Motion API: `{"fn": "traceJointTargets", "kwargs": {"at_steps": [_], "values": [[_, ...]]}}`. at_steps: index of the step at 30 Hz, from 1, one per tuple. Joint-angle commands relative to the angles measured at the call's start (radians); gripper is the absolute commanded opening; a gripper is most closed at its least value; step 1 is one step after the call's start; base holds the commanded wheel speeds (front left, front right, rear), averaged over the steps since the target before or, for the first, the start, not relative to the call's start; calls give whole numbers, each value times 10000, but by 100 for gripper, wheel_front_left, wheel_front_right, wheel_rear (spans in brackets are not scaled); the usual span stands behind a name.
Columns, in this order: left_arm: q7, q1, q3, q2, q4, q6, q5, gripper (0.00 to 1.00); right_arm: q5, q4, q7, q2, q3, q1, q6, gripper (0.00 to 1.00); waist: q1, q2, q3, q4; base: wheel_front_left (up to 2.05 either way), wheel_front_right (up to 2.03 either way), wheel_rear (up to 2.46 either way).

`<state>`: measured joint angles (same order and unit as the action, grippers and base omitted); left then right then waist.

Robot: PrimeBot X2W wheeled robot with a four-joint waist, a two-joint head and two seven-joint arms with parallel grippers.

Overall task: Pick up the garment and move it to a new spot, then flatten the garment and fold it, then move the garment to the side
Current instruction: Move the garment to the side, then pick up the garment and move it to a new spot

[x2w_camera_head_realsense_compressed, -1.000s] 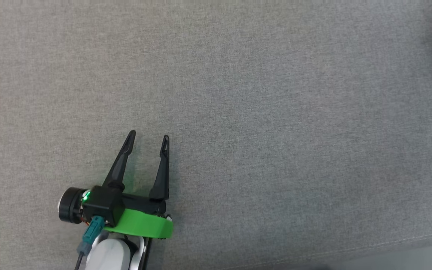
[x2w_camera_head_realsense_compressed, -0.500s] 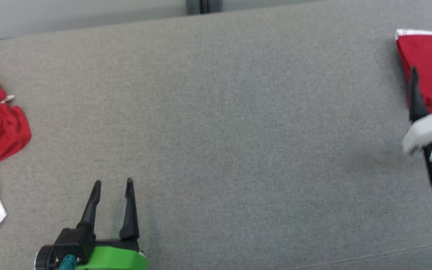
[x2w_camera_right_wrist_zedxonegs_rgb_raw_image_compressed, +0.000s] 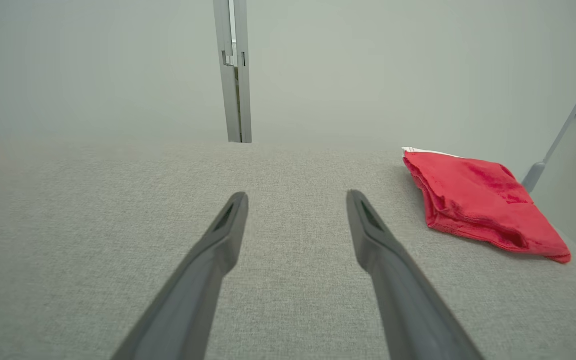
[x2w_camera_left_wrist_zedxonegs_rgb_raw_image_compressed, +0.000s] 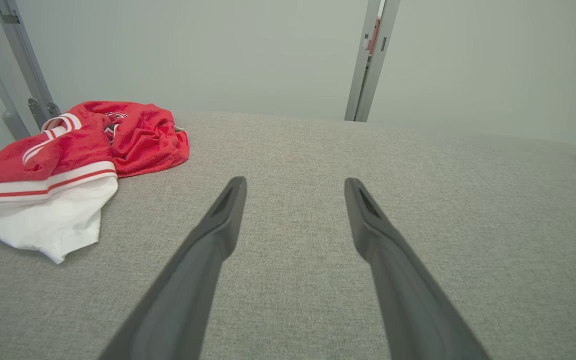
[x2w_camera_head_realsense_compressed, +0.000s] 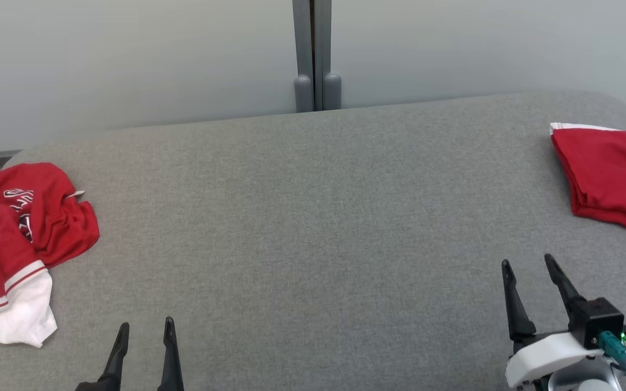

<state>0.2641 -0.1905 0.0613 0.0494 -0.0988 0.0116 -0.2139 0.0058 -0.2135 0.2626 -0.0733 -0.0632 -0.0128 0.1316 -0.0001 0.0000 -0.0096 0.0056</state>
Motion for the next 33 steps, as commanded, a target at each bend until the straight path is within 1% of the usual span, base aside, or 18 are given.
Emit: {"fn": "traceJointTargets", "kwargs": {"at_steps": [1,5,13,18,21,24,26,30,33], "values": [[2,-155,-94,26,-15,53,28,100,53,161,26,57,84,-247,-18,100,1,0,-326,23,0,0,0],[3,-300,-186,25,-26,135,-21,100,70,227,27,188,271,-795,-18,100,1,0,-442,-117,0,0,0],[1,-378,-135,25,-47,203,-113,100,144,137,28,218,547,-880,-18,100,1,0,-457,-302,0,0,0],[3,-280,-59,25,-123,238,-109,100,205,134,28,221,529,-835,-18,100,1,0,-449,-224,0,0,0],[3,-222,-44,25,-159,284,-95,100,227,188,28,222,525,-857,-18,100,1,0,-453,-50,0,0,0],[1,-137,-17,26,-214,313,-44,100,242,221,30,223,577,-955,-18,100,1,0,-480,303,0,0,0],[3,-79,-10,28,-270,355,8,100,328,245,29,222,608,-1045,-18,100,1,0,-520,677,0,0,0],[1,-133,-123,29,-315,395,74,100,567,243,29,225,912,-1085,-18,100,1,0,-640,1642,0,0,0],[1,-326,-215,32,-315,428,108,100,814,226,29,224,1206,-1011,-18,100,1,0,-706,2504,0,0,0]]}}
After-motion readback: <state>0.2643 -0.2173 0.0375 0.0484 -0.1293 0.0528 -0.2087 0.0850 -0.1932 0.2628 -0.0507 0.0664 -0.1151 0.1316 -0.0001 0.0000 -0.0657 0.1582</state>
